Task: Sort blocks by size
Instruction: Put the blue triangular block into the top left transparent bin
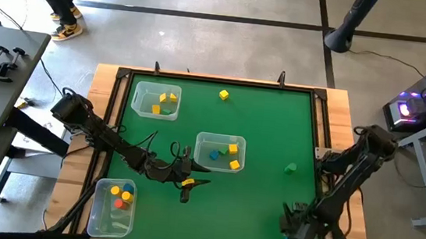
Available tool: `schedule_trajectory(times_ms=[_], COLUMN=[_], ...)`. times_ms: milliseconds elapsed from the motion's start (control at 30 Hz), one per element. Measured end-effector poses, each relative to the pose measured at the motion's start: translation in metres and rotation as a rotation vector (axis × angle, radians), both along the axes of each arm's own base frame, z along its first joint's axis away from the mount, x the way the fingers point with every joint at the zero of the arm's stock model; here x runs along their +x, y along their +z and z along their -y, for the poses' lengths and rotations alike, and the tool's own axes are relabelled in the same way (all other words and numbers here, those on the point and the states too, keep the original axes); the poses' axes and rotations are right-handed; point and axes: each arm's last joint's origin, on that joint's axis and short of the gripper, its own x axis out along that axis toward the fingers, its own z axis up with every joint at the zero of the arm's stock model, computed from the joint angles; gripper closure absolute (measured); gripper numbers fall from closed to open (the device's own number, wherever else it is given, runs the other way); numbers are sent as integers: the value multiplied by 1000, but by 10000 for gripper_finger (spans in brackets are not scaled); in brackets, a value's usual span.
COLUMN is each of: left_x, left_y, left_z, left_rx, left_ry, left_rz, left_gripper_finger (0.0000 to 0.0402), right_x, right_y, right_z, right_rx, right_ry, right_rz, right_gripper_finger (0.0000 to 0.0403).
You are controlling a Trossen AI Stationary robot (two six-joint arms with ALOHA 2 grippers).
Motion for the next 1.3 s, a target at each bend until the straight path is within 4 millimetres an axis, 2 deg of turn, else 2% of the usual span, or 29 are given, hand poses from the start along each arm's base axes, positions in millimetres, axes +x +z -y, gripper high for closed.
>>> schedule_trajectory(times_ms=[200, 367, 533, 700, 833, 933, 1033, 1200, 1300], left_x=[0, 0, 0, 0, 0, 0, 0, -1, -1], left_y=[0, 0, 0, 0, 0, 0, 0, 0, 0], left_z=[0, 0, 0, 0, 0, 0, 0, 1, 1], left_rx=[0, 0, 0, 1, 2, 2, 14, 20, 25], left_ry=[0, 0, 0, 0, 0, 0, -3, -7, -8], left_rz=[0, 0, 0, -1, -4, -4, -5, -5, -6], left_gripper_finger=[257, 257, 257, 257, 257, 257, 257, 257, 257], right_x=[2, 7, 9, 11, 15, 19, 23, 26, 30], right_y=[-19, -29, -34, -35, -33, -32, -26, -11, -4], right_z=[-5, -13, -16, -14, -14, -13, -11, -1, 5], right_rx=[-68, -40, -33, -47, -29, -27, -42, -174, -229], right_ry=[-47, -12, 22, 35, 58, 71, 80, 84, 72], right_rz=[-30, -1, -3, 18, 43, 72, 174, 401, 481], right_gripper_finger=[155, 169, 215, 289, 351, 374, 379, 384, 395])
